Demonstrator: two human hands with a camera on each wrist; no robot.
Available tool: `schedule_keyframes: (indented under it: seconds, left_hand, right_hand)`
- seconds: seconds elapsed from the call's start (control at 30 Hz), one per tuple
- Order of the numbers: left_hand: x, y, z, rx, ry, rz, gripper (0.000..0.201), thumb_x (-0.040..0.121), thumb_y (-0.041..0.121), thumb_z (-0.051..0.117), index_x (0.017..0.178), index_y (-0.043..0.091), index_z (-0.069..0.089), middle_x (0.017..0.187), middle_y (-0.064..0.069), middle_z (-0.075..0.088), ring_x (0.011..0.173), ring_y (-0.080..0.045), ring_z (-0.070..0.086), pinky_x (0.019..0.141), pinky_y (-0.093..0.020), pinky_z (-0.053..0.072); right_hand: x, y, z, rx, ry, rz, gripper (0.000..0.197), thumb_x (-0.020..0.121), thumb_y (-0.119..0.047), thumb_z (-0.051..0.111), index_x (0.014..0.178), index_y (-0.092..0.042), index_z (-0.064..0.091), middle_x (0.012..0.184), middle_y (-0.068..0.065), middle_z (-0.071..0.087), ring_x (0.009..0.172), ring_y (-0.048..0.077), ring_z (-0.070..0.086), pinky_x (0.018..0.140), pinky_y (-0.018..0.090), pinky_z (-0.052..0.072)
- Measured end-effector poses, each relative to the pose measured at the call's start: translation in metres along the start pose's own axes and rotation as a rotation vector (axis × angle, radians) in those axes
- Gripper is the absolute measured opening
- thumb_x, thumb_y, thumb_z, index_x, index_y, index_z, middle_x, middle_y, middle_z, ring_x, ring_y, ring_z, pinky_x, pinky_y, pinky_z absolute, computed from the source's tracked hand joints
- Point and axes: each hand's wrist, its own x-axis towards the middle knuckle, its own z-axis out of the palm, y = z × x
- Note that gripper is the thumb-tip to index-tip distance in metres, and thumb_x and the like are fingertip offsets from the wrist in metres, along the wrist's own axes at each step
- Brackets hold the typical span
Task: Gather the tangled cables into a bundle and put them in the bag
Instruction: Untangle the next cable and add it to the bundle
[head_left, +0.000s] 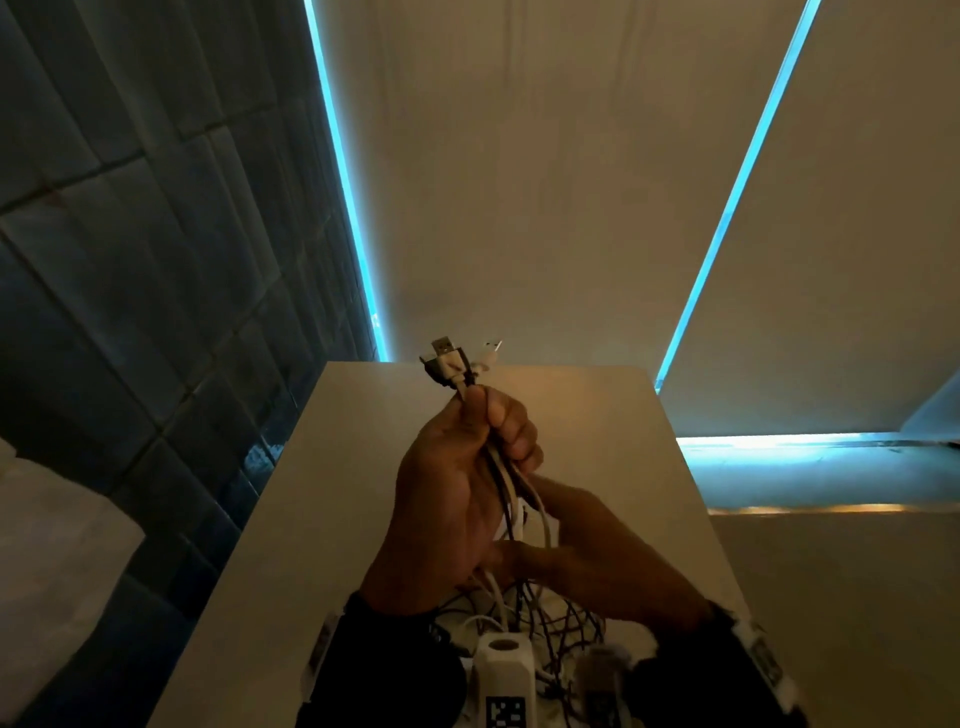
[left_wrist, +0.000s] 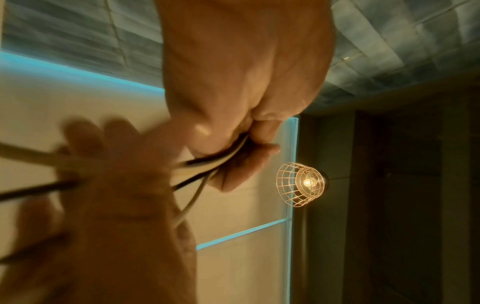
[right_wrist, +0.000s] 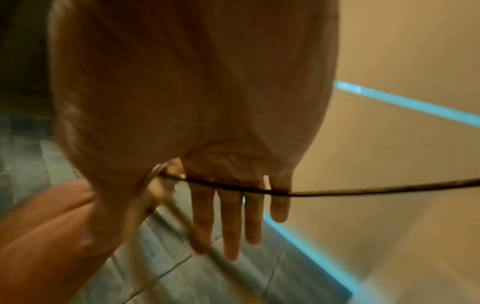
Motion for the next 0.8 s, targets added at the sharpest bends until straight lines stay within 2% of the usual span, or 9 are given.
schedule_keyframes:
  seconds: [0.07,0.13,0.2,0.3,0.43,0.6,0.7,0.73,0.8]
  left_hand:
    - [-0.002,0.005,-0.005,0.139,0.018,-0.022,0.031,0.093,0.031,0.038,0.070,0.014,0.048,0.070,-0.005,0.057,0.063,-0.018,0.054,0.061,-0.030,0.048]
    - [-0.002,0.013,-0.013,0.191,0.069,-0.035,0.034,0.098,0.034,0.037,0.073,0.013,0.043,0.059,-0.005,0.051,0.052,-0.018,0.048,0.055,-0.031,0.046]
    - [-0.001,0.019,-0.021,0.160,0.150,-0.022,0.034,0.099,0.033,0.034,0.072,0.012,0.041,0.050,0.002,0.034,0.042,-0.012,0.030,0.044,-0.025,0.035]
    - [0.001,0.021,-0.029,0.128,0.233,0.002,0.031,0.095,0.032,0.036,0.071,0.014,0.041,0.048,0.006,0.026,0.039,-0.007,0.019,0.040,-0.020,0.020]
    - [0.003,0.030,-0.042,0.112,0.304,0.049,0.030,0.097,0.028,0.034,0.070,0.016,0.040,0.045,0.008,0.026,0.036,-0.005,0.018,0.040,-0.018,0.016]
    - [0.004,0.038,-0.051,0.076,0.314,0.099,0.024,0.086,0.034,0.041,0.069,0.017,0.040,0.044,0.009,0.026,0.035,-0.004,0.018,0.038,-0.016,0.015]
    - [0.007,0.033,-0.050,0.069,0.329,0.081,0.029,0.094,0.032,0.036,0.069,0.018,0.040,0.044,0.010,0.025,0.035,-0.003,0.018,0.037,-0.015,0.016]
    - [0.008,0.031,-0.049,0.066,0.333,0.074,0.032,0.098,0.031,0.033,0.069,0.017,0.040,0.044,0.010,0.025,0.035,-0.004,0.018,0.037,-0.015,0.016]
    - [0.010,0.027,-0.047,0.063,0.339,0.065,0.035,0.101,0.029,0.031,0.069,0.017,0.040,0.044,0.010,0.025,0.035,-0.004,0.017,0.037,-0.016,0.016]
  right_hand:
    - [0.009,0.003,0.012,0.168,-0.023,-0.042,0.013,0.088,-0.020,0.067,0.097,-0.012,0.069,0.098,0.002,0.072,0.092,0.016,0.069,0.090,0.042,0.053]
    - [0.006,0.011,0.010,0.409,-0.032,-0.041,0.023,0.090,-0.020,0.063,0.084,0.001,0.063,0.073,0.017,0.065,0.064,0.027,0.065,0.069,0.051,0.054]
    - [-0.002,0.016,0.001,0.521,-0.069,-0.035,0.033,0.089,-0.038,0.063,0.078,-0.007,0.060,0.055,0.005,0.050,0.044,0.017,0.047,0.048,0.033,0.043]
    - [-0.018,0.035,-0.009,0.532,-0.056,0.093,0.040,0.084,-0.054,0.057,0.066,-0.019,0.054,0.053,-0.005,0.034,0.043,0.008,0.026,0.042,0.020,0.022]
    - [-0.048,0.066,-0.022,0.368,0.151,0.369,0.057,0.091,-0.062,0.045,0.051,-0.021,0.048,0.051,-0.002,0.034,0.042,0.009,0.028,0.043,0.019,0.023]
    - [-0.097,0.118,-0.027,0.221,0.356,0.790,0.062,0.088,-0.047,0.052,0.036,-0.017,0.042,0.042,0.001,0.036,0.037,0.013,0.032,0.046,0.023,0.027]
    - [-0.120,0.144,-0.021,0.145,0.385,0.870,0.060,0.077,-0.054,0.058,0.046,-0.003,0.059,0.040,0.003,0.043,0.037,0.016,0.043,0.050,0.025,0.035]
    - [-0.124,0.147,-0.014,0.187,0.433,0.893,0.062,0.078,-0.051,0.061,0.055,0.006,0.064,0.040,0.004,0.045,0.040,0.017,0.045,0.051,0.025,0.036]
    - [-0.130,0.159,-0.001,0.201,0.451,0.974,0.054,0.086,-0.037,0.064,0.054,0.006,0.064,0.041,0.007,0.051,0.046,0.019,0.050,0.053,0.026,0.036]
